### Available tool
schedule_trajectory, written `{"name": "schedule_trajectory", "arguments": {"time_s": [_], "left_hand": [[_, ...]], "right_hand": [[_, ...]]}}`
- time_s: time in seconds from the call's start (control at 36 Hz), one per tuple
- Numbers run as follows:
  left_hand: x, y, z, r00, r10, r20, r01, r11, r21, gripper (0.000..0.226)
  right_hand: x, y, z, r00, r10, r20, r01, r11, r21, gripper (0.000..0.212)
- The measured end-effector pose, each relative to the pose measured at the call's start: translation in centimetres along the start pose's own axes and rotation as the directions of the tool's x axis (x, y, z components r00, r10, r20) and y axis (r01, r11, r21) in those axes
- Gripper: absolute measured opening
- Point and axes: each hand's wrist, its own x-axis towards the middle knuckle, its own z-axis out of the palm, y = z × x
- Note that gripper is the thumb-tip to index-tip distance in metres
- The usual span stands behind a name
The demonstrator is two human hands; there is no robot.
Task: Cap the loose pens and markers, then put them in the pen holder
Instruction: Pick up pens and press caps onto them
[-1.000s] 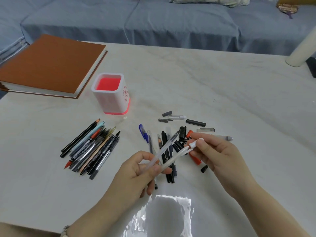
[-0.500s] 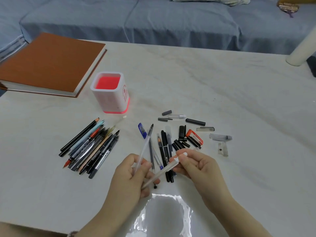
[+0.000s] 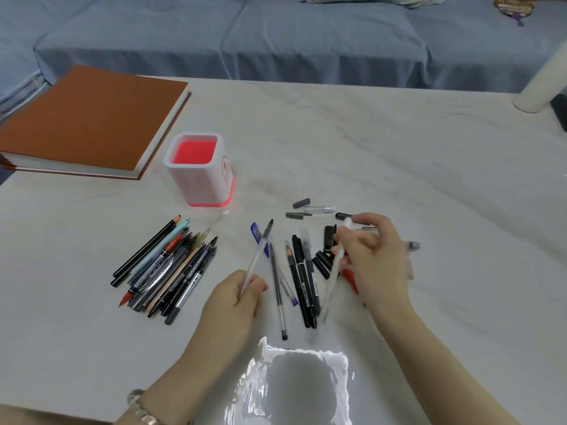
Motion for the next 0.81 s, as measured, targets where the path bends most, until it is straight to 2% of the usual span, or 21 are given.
{"name": "schedule_trajectory", "arguments": {"time_s": [0.11,0.17,0.22,0.31,0.39,0.5,0.58,0.72,0.81], "left_hand": [[-0.1,-0.7,-0.6,0.999,-0.007,-0.034,0.008,1.000,0.029,0.026],[0.1,-0.7,-0.7,1.000,-0.012,-0.021,0.013,1.000,0.013,0.028],[0.4,-0.7,-0.7,1.000,-0.018,-0.016,0.018,1.000,-0.006,0.029],[0.8,-0.6,-0.5,1.000,0.016,-0.014,-0.017,1.000,-0.026,0.027],[1.0,-0.3,-0.2,0.998,0.059,-0.005,-0.059,0.996,-0.059,0.024],[1.1,0.1,0.5,0.998,0.064,0.001,-0.064,0.994,-0.085,0.020],[0.8,0.4,0.9,0.998,0.061,0.022,-0.059,0.994,-0.087,0.017],[0.5,0.7,1.3,0.998,0.052,0.023,-0.050,0.995,-0.084,0.015],[0.3,0.8,1.2,0.999,0.047,0.014,-0.046,0.994,-0.101,0.015]], "right_hand": [[0.5,1.1,2.3,0.993,-0.030,0.114,0.051,0.981,-0.188,0.013],[0.4,1.4,3.0,0.975,-0.053,0.216,0.122,0.940,-0.319,0.009],[0.3,1.7,2.8,0.950,-0.069,0.304,0.201,0.882,-0.426,0.013],[0.2,1.6,1.1,0.937,-0.099,0.336,0.268,0.820,-0.506,0.015],[0.4,1.9,-2.1,0.948,-0.112,0.297,0.276,0.752,-0.599,0.014],[1.5,2.3,-7.0,0.983,-0.090,0.160,0.181,0.609,-0.772,0.014],[2.7,2.3,-9.2,0.996,-0.039,0.081,0.089,0.554,-0.828,0.011],[3.9,2.9,-9.1,0.998,0.058,0.021,-0.009,0.466,-0.884,0.017],[4.1,3.0,-8.2,0.999,0.052,0.010,-0.012,0.403,-0.915,0.019]]}}
